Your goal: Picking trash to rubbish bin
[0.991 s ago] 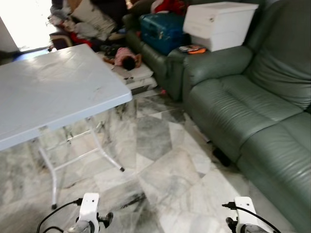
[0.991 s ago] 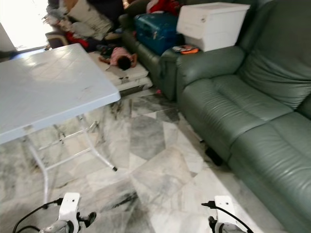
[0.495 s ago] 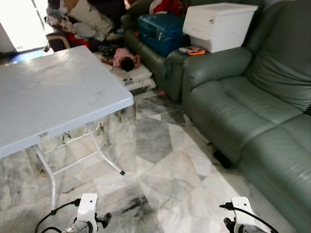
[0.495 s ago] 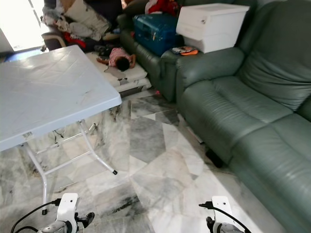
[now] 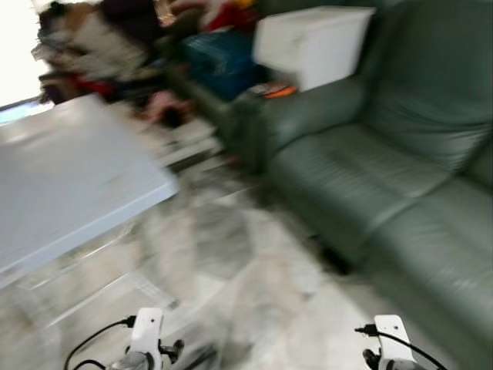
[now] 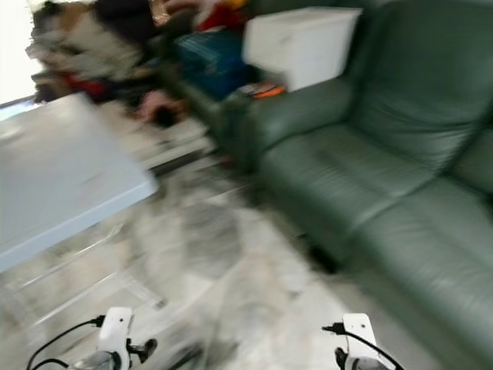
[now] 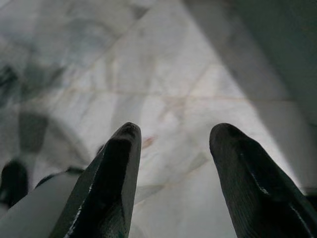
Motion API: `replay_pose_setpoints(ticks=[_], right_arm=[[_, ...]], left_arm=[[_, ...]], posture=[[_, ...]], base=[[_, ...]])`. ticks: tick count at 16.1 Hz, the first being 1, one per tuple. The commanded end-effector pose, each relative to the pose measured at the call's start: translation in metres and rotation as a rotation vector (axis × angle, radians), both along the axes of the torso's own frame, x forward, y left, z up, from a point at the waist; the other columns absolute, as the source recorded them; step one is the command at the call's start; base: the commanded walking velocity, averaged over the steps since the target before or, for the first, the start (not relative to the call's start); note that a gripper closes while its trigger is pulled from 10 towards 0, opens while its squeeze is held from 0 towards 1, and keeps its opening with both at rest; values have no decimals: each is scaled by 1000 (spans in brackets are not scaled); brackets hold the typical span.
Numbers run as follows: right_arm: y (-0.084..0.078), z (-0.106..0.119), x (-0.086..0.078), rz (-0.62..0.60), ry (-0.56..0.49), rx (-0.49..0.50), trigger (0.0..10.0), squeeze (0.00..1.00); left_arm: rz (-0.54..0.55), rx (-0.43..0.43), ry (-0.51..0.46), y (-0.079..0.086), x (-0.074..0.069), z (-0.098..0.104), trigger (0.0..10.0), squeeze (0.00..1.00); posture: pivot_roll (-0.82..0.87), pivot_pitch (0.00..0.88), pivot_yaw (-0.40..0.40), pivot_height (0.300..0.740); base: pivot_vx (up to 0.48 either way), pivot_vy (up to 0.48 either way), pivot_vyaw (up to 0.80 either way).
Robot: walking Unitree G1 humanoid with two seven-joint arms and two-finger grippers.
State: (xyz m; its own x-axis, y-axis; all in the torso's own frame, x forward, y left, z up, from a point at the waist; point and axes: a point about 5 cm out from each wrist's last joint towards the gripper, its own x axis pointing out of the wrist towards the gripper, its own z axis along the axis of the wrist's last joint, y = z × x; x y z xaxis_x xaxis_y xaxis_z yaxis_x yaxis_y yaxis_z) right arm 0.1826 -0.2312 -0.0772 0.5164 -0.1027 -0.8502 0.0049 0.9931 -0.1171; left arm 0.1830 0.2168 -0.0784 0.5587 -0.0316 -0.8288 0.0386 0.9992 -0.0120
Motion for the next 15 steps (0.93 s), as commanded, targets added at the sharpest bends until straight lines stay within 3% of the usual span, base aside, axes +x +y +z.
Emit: replay_pose_setpoints(ticks=[1, 4, 15], right_arm=[[9, 1, 6, 16, -20, 21, 10000, 0], [9, 1, 5, 14, -21, 22, 10000, 0], [10, 0, 4, 28, -15, 21, 10000, 0]], left_arm=[[-1, 22, 8, 9, -1, 1, 10000, 0], [-3, 28, 12, 9, -2, 1, 10000, 0], [-16, 46, 17, 10, -1, 2, 10000, 0]], posture=[[3, 0, 10, 740], [3, 0, 11, 740], [7, 0, 10, 740]], base=[[315, 0, -719], [314, 0, -415], [329, 0, 0]])
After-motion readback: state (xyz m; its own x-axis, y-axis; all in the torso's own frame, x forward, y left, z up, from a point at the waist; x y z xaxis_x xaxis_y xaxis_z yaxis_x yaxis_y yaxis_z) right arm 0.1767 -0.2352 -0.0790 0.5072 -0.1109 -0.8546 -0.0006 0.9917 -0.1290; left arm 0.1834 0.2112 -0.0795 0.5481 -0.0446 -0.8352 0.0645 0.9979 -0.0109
